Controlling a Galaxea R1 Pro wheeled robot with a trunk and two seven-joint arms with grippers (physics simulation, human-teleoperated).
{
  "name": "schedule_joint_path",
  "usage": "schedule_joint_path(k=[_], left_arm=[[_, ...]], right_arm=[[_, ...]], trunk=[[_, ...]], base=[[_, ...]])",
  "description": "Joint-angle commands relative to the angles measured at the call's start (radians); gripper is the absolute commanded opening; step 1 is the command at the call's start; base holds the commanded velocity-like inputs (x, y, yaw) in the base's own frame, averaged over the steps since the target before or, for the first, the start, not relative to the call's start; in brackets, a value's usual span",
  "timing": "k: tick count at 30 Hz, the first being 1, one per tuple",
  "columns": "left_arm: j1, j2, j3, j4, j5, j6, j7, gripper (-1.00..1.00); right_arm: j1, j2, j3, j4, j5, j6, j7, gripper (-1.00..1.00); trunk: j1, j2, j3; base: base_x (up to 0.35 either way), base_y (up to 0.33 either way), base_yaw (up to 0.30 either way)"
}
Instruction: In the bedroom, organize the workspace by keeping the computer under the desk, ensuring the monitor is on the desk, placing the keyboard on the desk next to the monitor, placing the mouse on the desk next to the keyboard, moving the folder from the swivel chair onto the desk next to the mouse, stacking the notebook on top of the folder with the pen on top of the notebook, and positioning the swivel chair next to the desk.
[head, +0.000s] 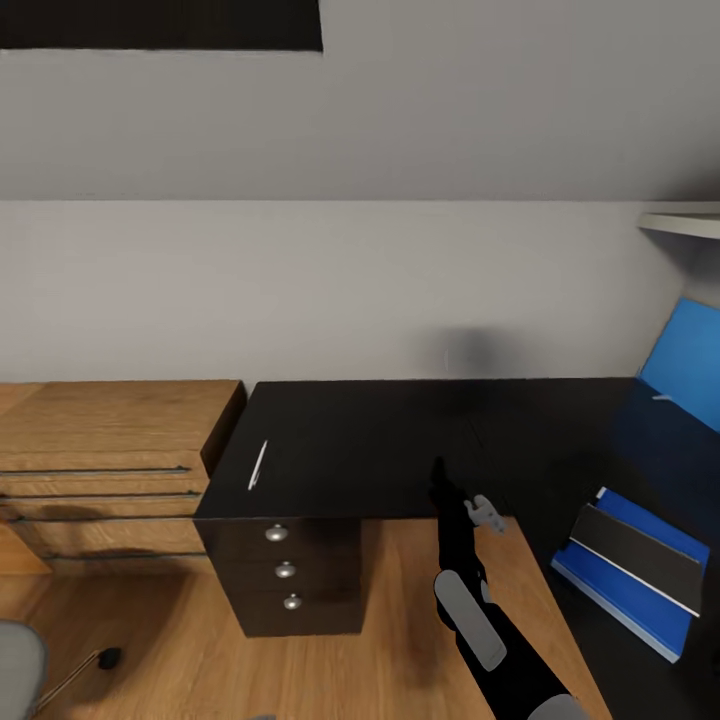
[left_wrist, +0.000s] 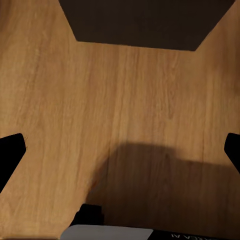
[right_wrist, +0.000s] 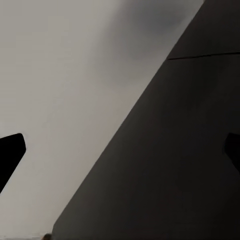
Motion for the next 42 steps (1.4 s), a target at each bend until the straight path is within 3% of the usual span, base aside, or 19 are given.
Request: schedule_joint_path(k=[1,8,18,32,34,37,40,42], left_arm=[[0.000,0.001,-0.004,-0.002,0.009,0.004,0.008,1.00],[0.000,0.001,-0.002,-0.002,0.009,0.003,0.008,1.00],[0.000,0.001,-0.001,-0.002,0.009,-0.031,0.008,1.00],[0.000,0.001,-0.001,-0.011,0.010,-0.043,0.005,1.00],[0.000,0.001,0.000,-0.072,0.011,-0.117,0.007,1.00],[0.002,0.003,0.000,-0.145,0.011,-0.132,0.008,1.00],[0.013,0.004,0.001,-0.205,0.011,-0.114,0.009,1.00],[0.028,0.005,0.001,-0.280,0.011,-0.063,0.010,1.00]], right_arm=[[-0.001,-0.001,0.003,-0.001,-0.002,-0.005,-0.006,1.00],[-0.001,-0.001,0.003,-0.001,-0.002,-0.007,-0.006,1.00],[-0.001,-0.001,0.000,-0.001,-0.007,-0.007,-0.007,1.00],[-0.001,-0.001,0.002,-0.005,-0.009,-0.007,-0.004,1.00],[-0.001,-0.005,0.000,-0.008,-0.003,-0.004,-0.007,1.00],[-0.001,-0.008,-0.002,-0.009,-0.001,0.001,-0.019,1.00],[-0.002,-0.010,-0.002,-0.010,0.003,0.024,-0.051,1.00],[-0.005,-0.009,0.001,-0.007,0.024,0.097,-0.117,1.00]], trunk=[[0.000,-0.001,0.000],[0.000,-0.001,0.003],[0.000,-0.001,0.007],[0.000,-0.001,0.008],[0.000,-0.001,0.008],[0.000,-0.001,0.008],[0.000,-0.001,0.008],[0.000,-0.001,0.008]], base=[[0.000,0.000,0.247],[0.000,0.025,0.247],[0.000,0.241,0.234],[0.000,0.014,0.023],[0.000,0.000,0.000],[0.000,0.000,0.000],[0.000,0.000,0.000],[0.000,0.000,0.000]])
